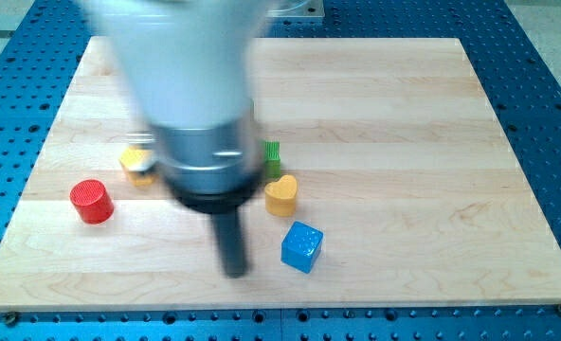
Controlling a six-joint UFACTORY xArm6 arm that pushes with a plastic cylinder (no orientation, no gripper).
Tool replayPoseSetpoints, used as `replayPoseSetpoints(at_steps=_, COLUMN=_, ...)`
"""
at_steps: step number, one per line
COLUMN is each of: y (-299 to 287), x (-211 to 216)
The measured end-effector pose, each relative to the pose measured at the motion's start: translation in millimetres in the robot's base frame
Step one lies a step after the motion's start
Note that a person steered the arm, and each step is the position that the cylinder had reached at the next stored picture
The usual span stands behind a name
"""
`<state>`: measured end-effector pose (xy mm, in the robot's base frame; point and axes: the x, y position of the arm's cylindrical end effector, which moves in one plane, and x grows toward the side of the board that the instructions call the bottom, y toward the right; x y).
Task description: Place the blue cube to the bottom right side of the board
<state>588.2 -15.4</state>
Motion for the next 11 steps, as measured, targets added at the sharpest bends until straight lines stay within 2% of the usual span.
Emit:
replayPoseSetpoints(at_steps=2, y=22.0, x=-4.0)
replayPoseSetpoints(at_steps=3, y=31.5, x=-27.4)
replayPoseSetpoints(at_steps=5, y=175.5, x=-23.3)
replayPoseSetpoints(at_steps=6, y=188.8, x=-4.4)
replayPoseSetpoints(at_steps=7, y=170.6, x=-7.1)
replayPoseSetpoints(at_steps=8, y=142.4, x=26.6)
replayPoseSetpoints(at_steps=9, y=142.4, x=30.7)
replayPoseSetpoints(at_steps=11, y=228.1, x=29.5)
